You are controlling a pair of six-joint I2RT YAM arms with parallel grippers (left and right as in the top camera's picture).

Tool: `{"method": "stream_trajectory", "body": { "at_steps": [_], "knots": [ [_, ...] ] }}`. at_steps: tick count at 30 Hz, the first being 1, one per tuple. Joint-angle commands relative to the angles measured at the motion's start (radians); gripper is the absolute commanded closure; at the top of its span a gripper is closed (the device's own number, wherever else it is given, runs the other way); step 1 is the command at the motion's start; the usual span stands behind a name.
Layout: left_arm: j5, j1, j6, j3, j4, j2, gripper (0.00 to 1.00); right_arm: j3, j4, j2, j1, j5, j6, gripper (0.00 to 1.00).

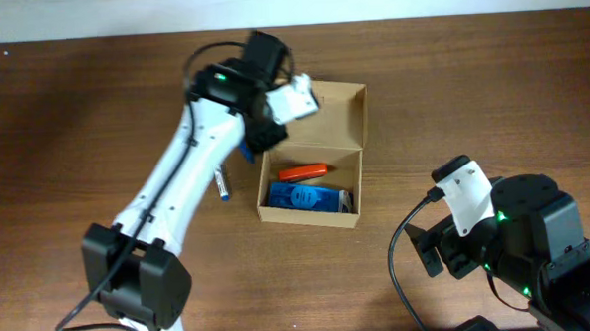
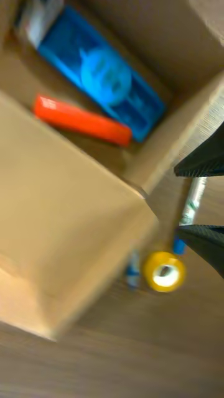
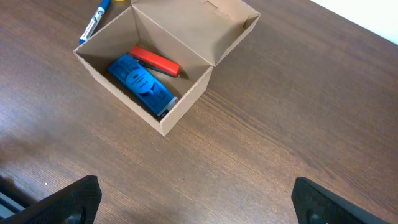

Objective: Pack container
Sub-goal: 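Carry the orange stapler into the box and release it, then move the left gripper to the clear tape roll and grasp it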

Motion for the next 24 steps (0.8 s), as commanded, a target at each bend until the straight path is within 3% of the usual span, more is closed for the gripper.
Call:
{"method": "stream_trajectory", "body": {
  "at_steps": [1,6,9,13,20,24],
  "knots": [
    [-0.006,0.071,-0.093,0.013,0.0,-0.02,0.75,0.015,0.002,-0.002,0.004,0.009,0.002,0.01],
    [-0.005,0.175,-0.104,0.01,0.007,-0.016,0.75,0.015,0.002,-0.002,0.005,0.009,0.002,0.01],
    [0.011,0.223,-0.122,0.003,0.041,0.006,0.55,0.015,0.002,-0.002,0.005,0.009,0.002,0.01],
    [0.017,0.261,-0.122,0.003,0.08,0.077,0.48,0.015,0.002,-0.002,0.004,0.009,0.002,0.01],
    [0.017,0.282,-0.121,0.003,0.174,0.229,0.21,0.015,0.002,-0.002,0.004,0.009,0.002,0.01],
    [0.017,0.282,-0.117,0.003,0.218,0.29,0.14,0.015,0.002,-0.002,0.004,0.009,0.002,0.01]
  ]
}}
